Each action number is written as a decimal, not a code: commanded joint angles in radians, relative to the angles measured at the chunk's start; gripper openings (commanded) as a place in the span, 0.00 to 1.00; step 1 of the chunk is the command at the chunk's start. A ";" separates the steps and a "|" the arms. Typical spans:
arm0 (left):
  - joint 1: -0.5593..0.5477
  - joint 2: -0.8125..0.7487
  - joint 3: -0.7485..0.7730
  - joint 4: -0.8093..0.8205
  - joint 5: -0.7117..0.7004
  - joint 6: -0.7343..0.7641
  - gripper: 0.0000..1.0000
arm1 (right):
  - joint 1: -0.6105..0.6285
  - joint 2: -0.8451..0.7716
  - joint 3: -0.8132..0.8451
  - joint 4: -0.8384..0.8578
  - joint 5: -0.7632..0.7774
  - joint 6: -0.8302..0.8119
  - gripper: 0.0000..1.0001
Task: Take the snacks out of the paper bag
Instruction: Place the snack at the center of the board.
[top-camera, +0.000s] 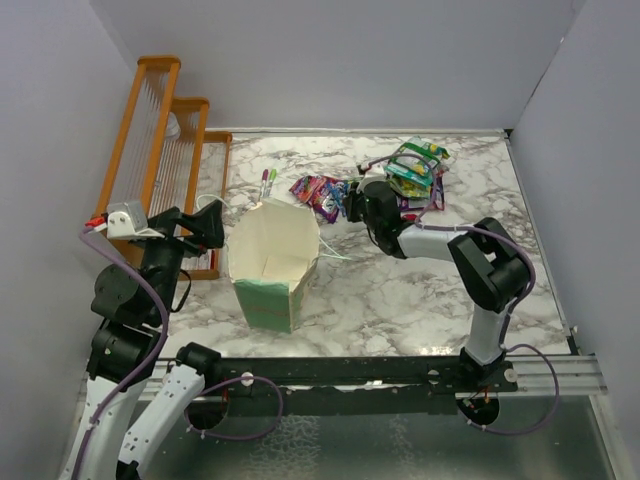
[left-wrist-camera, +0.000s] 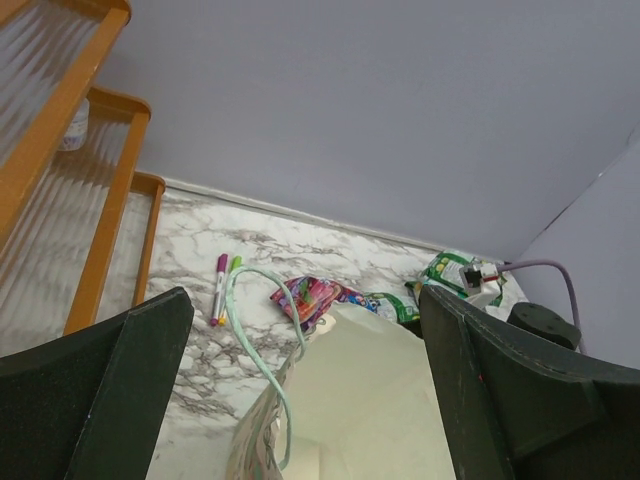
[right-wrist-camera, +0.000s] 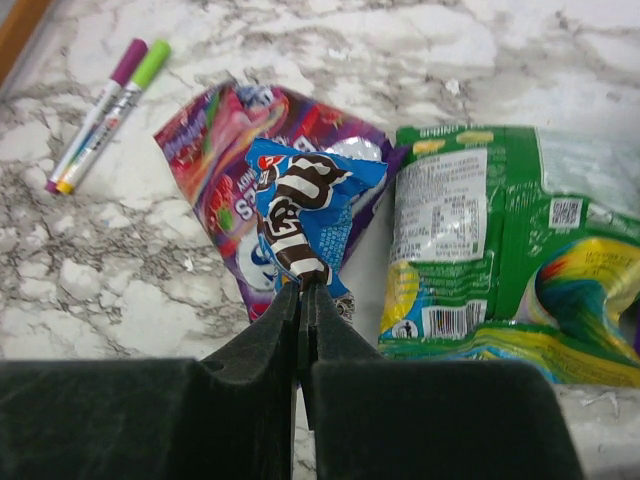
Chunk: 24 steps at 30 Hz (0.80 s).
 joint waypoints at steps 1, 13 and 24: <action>0.001 -0.023 0.019 -0.040 -0.009 0.025 0.99 | -0.008 0.026 -0.007 -0.042 0.036 0.074 0.03; 0.001 0.013 -0.010 0.025 0.010 0.033 0.99 | -0.008 -0.182 -0.161 -0.126 0.021 0.012 0.63; 0.000 0.016 -0.020 0.051 -0.062 0.081 0.99 | -0.007 -0.748 -0.177 -0.338 0.114 -0.038 1.00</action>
